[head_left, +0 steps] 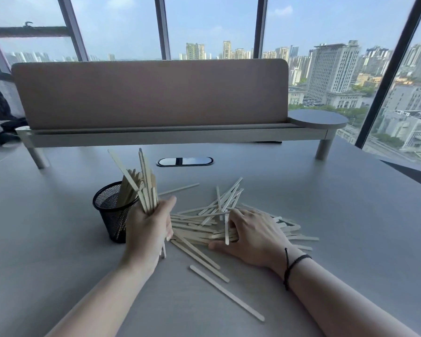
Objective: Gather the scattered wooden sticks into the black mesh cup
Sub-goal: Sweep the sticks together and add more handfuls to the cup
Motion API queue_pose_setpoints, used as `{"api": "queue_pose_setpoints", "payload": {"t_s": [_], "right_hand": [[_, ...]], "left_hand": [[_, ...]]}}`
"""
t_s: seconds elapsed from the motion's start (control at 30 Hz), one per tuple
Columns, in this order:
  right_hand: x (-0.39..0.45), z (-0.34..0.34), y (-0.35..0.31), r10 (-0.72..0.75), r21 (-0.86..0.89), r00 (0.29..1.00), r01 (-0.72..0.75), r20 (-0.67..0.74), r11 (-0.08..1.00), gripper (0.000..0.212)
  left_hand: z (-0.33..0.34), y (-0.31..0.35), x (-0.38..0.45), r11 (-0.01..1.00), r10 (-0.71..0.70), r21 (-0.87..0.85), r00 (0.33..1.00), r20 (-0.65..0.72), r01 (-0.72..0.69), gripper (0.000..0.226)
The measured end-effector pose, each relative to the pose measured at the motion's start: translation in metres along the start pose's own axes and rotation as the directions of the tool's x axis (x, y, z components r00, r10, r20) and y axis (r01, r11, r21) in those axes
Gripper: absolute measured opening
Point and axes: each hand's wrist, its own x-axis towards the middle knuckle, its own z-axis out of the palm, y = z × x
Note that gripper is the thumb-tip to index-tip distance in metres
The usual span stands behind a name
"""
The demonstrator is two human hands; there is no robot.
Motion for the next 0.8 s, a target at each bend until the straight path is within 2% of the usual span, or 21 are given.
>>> {"api": "queue_pose_setpoints", "payload": {"t_s": [0.2, 0.4, 0.57, 0.7, 0.8], "right_hand": [[-0.004, -0.001, -0.003, -0.073, -0.005, 0.991, 0.073, -0.111, 0.997, 0.054], [-0.006, -0.001, -0.002, -0.114, 0.005, 0.978, 0.117, -0.173, 0.993, 0.052], [-0.004, 0.003, 0.005, -0.071, -0.061, 0.993, 0.065, -0.09, 0.996, 0.062], [-0.005, 0.002, 0.006, -0.097, -0.104, 0.982, 0.081, -0.162, 0.991, 0.063], [-0.005, 0.001, 0.004, -0.06, -0.1, 0.983, 0.043, -0.174, 0.994, 0.071]], "left_hand": [[0.002, -0.005, -0.005, 0.993, 0.023, 0.119, 0.999, 0.035, -0.027, 0.053], [-0.001, -0.007, -0.004, 0.97, 0.055, 0.234, 0.998, 0.023, -0.058, 0.056], [-0.002, -0.014, 0.0, 0.962, -0.013, 0.274, 1.0, -0.005, 0.014, 0.055], [-0.005, -0.019, 0.003, 0.939, -0.047, 0.342, 0.999, 0.006, 0.042, 0.045], [-0.005, -0.02, 0.003, 0.934, -0.017, 0.357, 1.0, 0.005, 0.014, 0.042]]}}
